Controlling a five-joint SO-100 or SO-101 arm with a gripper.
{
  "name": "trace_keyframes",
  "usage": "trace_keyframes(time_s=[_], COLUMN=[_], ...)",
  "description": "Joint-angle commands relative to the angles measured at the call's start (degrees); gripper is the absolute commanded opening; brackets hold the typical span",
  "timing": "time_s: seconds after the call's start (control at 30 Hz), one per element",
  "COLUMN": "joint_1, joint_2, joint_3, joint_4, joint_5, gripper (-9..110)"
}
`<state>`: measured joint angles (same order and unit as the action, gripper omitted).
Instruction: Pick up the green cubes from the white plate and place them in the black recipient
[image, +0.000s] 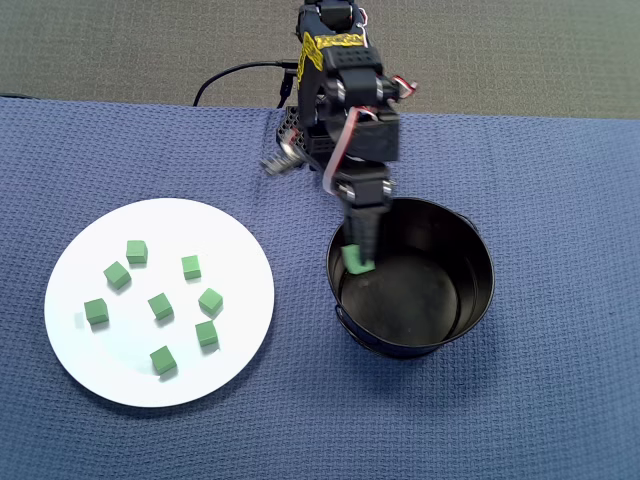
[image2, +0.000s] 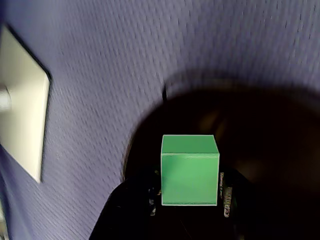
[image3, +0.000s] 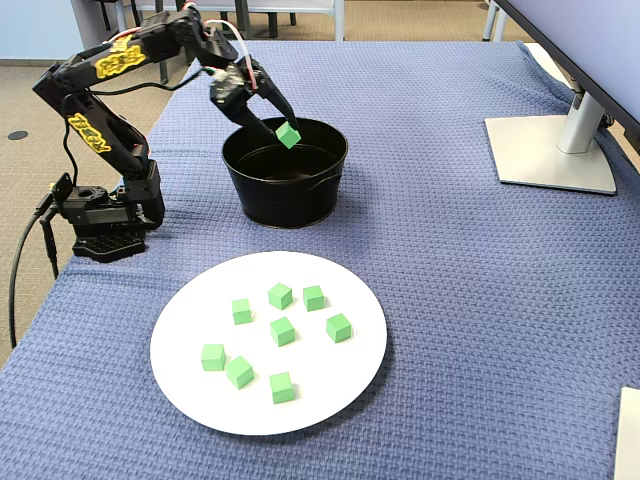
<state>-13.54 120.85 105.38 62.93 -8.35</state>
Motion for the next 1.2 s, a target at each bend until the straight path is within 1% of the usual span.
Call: trace_keyframes(time_s=[0.0,0.13,0.17,0.23,0.37,0.53,0.73,0.83,0.93,1.03,1.17], joint_1=[-8.26,-12.22,-12.74,-12.92,-11.34,-5.80,12.13,21.71,28.83,34.80,39.90], joint_2=[-1.32,-2.90,-3.08,-2.55,-1.05,-0.53,-2.72,-7.12,-10.99,-15.82,-24.43], joint_3=[-3.60,-4.83,-4.83,-4.31,-4.48,-6.94,-11.25,-13.27,-12.13,-11.34,-11.51], joint_4=[-2.64,-1.14,-0.62,-0.18,1.41,4.31,8.61,8.00,5.45,3.08,0.88], joint_5=[2.64,3.78,3.08,1.93,-0.97,-3.25,-5.19,-7.12,-9.93,-11.34,-13.71], gripper=[0,0,7,28,38,38,40,43,44,43,43])
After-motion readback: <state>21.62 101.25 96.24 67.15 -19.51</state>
